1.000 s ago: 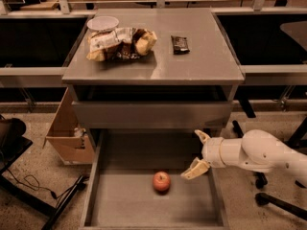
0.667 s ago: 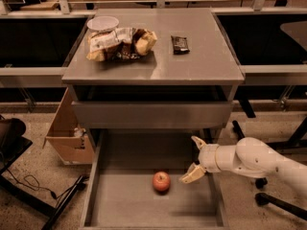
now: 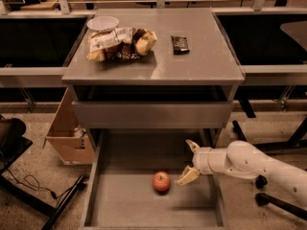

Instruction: Pick apple from middle drawer and place on counter

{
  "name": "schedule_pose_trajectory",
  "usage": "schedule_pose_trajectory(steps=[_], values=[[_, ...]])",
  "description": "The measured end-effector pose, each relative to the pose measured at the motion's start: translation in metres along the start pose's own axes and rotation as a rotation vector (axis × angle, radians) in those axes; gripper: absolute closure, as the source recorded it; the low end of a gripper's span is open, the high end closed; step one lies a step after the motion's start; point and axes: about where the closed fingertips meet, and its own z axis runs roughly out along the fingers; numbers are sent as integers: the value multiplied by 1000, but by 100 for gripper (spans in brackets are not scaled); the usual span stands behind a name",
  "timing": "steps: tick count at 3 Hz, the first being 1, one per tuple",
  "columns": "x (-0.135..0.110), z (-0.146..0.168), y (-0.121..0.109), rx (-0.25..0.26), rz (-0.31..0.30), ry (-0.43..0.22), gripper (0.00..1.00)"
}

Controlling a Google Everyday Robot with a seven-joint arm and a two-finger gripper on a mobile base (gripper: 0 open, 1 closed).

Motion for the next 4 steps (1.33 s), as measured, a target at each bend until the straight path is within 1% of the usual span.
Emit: schedule_pose_trajectory(steps=[1,2,3,4], values=[[0,26,26,-102,11,43,0],[7,54,54,-204,28,70,0],[20,82,64,-249,14,43,0],[31,107,67,-278,-18,10,0]])
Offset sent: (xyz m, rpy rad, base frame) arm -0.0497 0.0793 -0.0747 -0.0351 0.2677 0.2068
